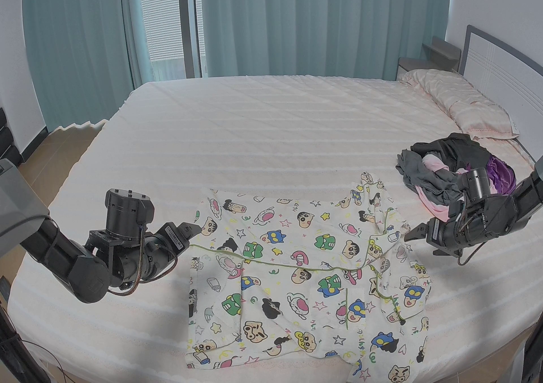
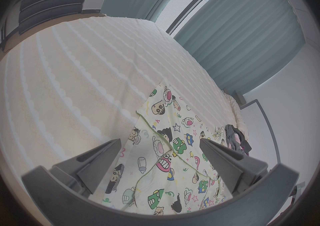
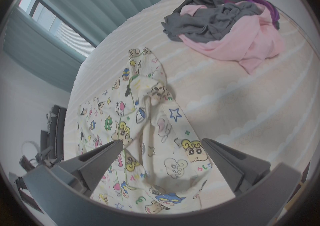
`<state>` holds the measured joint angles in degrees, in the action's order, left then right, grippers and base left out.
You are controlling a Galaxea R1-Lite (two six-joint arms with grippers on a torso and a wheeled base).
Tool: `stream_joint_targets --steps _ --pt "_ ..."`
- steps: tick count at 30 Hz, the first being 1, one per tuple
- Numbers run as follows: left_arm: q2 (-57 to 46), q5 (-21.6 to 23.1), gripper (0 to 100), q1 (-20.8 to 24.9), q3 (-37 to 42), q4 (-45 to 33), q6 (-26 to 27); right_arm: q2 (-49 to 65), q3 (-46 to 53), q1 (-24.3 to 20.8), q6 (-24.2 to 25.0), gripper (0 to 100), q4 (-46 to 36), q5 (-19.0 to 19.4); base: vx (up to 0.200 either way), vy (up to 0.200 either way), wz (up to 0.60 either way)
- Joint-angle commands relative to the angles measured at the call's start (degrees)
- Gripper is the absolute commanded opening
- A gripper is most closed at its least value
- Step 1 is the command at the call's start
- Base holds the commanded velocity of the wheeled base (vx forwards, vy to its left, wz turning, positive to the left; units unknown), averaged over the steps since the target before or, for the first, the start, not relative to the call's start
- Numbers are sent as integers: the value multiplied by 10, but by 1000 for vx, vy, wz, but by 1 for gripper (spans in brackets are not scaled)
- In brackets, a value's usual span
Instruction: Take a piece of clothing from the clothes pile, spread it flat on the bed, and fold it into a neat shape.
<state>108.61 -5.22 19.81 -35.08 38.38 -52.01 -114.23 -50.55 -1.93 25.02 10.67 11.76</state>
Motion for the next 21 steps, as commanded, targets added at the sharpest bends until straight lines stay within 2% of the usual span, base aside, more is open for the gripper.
stream_joint_targets --steps 1,3,4,10,15,21 --pt "-4 -1 100 4 2 0 0 -12 54 39 -37 100 33 48 0 0 0" --pt "-4 -1 100 4 2 0 0 -17 58 41 -38 100 40 62 0 0 0" --pt "-4 -1 100 5 2 0 -1 -31 66 42 -40 100 51 83 0 0 0" --pt "-3 -1 100 5 2 0 -1 -87 67 54 -47 100 116 102 0 0 0" --pt "-4 -1 100 4 2 0 0 -115 69 63 -47 100 179 150 0 0 0" --pt "-5 -1 100 4 2 0 0 -143 65 74 -48 100 211 161 0 0 0"
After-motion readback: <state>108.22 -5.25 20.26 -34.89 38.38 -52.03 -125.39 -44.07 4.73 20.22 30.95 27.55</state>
